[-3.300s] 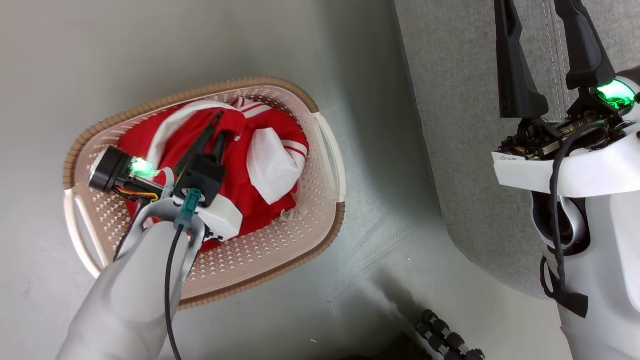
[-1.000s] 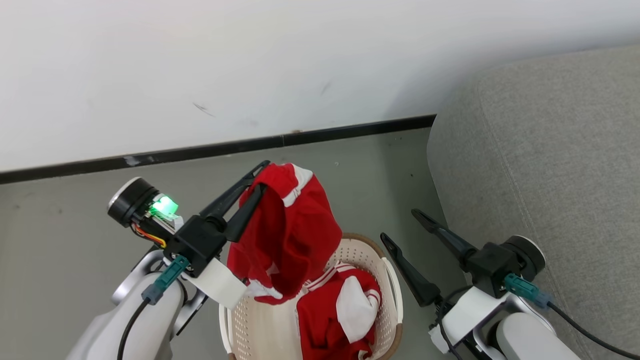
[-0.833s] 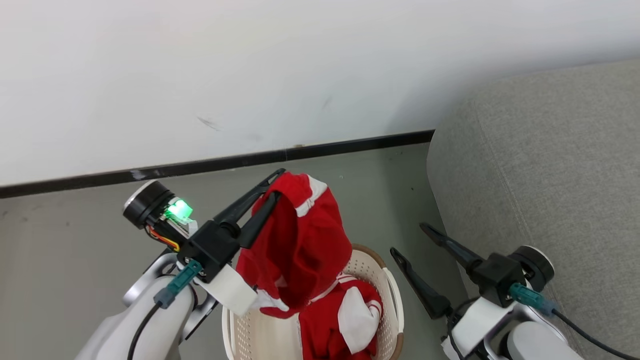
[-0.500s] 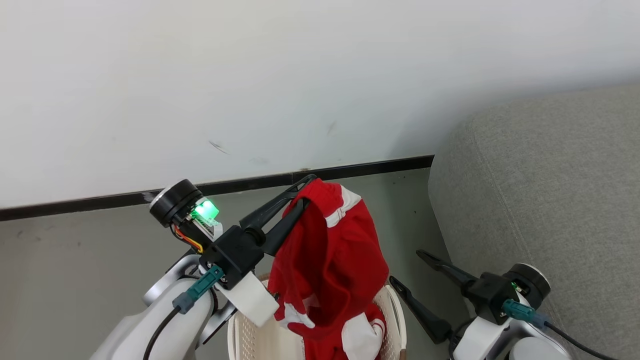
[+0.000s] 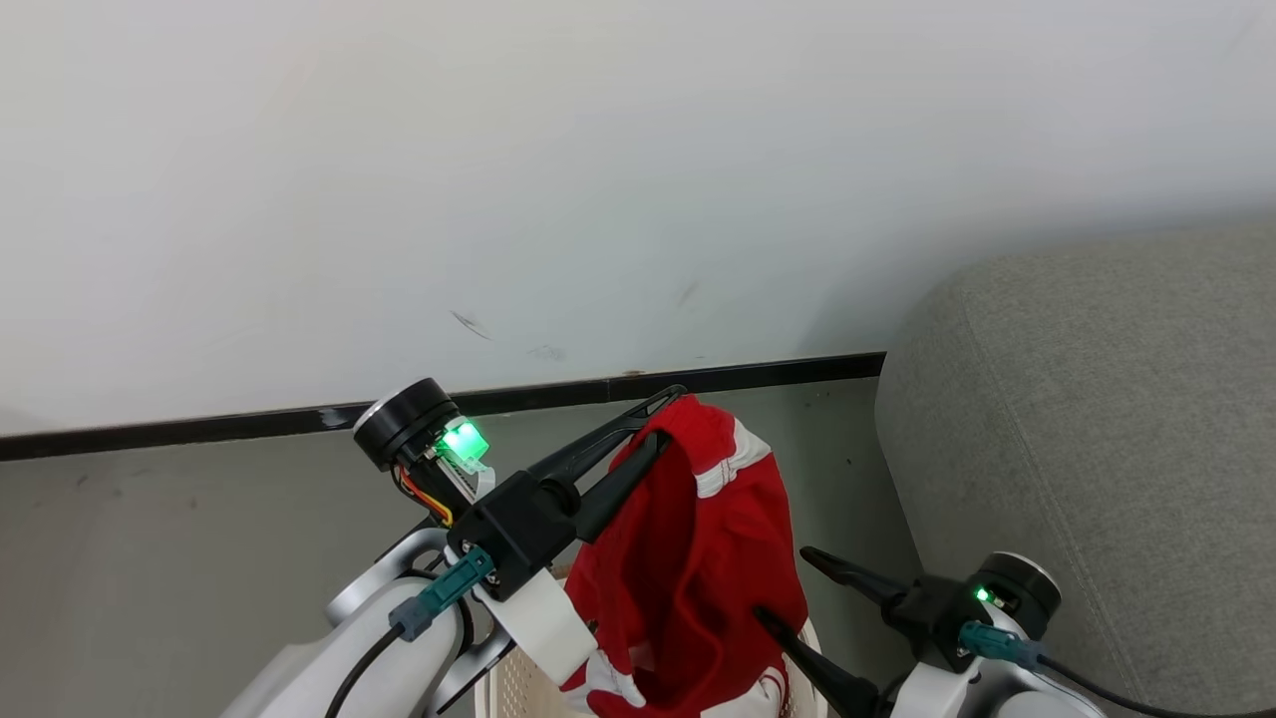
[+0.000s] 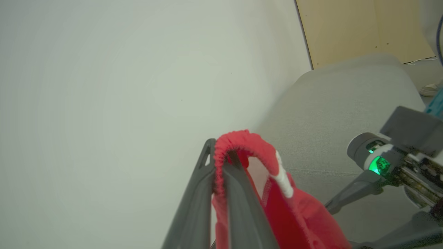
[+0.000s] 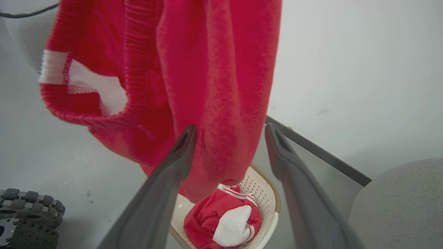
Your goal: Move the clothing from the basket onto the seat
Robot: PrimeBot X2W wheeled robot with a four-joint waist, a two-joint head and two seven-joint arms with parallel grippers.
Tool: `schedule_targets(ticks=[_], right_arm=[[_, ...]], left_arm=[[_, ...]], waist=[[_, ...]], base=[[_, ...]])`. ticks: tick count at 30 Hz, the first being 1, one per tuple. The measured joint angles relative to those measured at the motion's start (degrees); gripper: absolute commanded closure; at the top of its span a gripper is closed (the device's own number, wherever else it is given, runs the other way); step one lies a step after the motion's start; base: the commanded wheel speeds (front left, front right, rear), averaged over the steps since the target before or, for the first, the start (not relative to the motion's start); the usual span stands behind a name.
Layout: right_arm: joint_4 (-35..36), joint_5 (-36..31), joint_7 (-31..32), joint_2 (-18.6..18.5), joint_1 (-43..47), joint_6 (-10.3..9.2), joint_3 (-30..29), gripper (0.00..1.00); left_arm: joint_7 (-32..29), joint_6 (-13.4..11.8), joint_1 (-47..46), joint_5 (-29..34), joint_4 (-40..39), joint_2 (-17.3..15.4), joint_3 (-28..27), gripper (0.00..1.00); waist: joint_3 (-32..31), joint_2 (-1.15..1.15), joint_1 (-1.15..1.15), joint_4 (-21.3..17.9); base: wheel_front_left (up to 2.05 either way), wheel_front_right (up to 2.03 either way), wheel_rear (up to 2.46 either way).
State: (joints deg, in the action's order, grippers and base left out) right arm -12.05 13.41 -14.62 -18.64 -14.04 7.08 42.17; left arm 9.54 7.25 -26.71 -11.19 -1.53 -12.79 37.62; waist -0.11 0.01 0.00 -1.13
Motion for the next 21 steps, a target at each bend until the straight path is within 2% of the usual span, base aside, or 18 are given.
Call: schedule_targets(ticks=[8,10,11,12,13,14,21], right_arm=[[-3.2,0.86,0.0,0.56,-4.82,0.0,3.54,0.0],[-3.54,1.36,-0.01,0.8,-5.58,0.0,4.61,0.13],[-3.68,1.35,0.0,0.96,-5.94,0.0,5.27,0.55],[-3.79,1.35,-0.01,1.16,-6.31,0.0,5.68,0.69],[-3.79,1.36,-0.01,1.43,-6.6,0.0,5.79,0.94],[-3.79,1.48,-0.01,1.69,-6.94,0.0,6.03,1.0],[-3.91,3.47,-0.01,1.11,-7.57,0.0,5.5,1.0]], left_arm=[[-1.49,0.03,0.0,-1.37,-1.48,0.04,1.69,1.0],[-1.68,0.03,0.0,-1.65,-1.65,0.07,1.9,1.0],[-1.76,0.03,0.0,-2.02,-1.79,0.08,1.94,1.0],[-1.91,0.03,0.0,-2.58,-1.87,0.09,2.0,1.0],[-1.91,0.03,0.01,-2.91,-1.94,0.07,2.0,1.0],[-1.92,0.03,0.02,-3.02,-2.01,0.01,1.98,1.0],[-2.23,0.02,0.59,-4.57,-1.23,-0.07,0.67,1.0]], waist=[[-0.68,0.0,0.0,1.36],[-0.76,0.0,0.0,1.62],[-0.78,0.0,0.0,1.73],[-0.79,0.0,0.0,1.82],[-0.79,0.0,0.0,1.88],[-0.76,0.0,0.0,1.9],[-0.58,0.0,0.0,1.54]], base=[[0.0,0.0,0.0],[0.0,0.0,0.0],[0.0,0.0,0.0],[0.0,0.0,0.0],[0.0,0.0,0.0],[0.0,0.0,0.0],[0.0,0.0,0.0]])
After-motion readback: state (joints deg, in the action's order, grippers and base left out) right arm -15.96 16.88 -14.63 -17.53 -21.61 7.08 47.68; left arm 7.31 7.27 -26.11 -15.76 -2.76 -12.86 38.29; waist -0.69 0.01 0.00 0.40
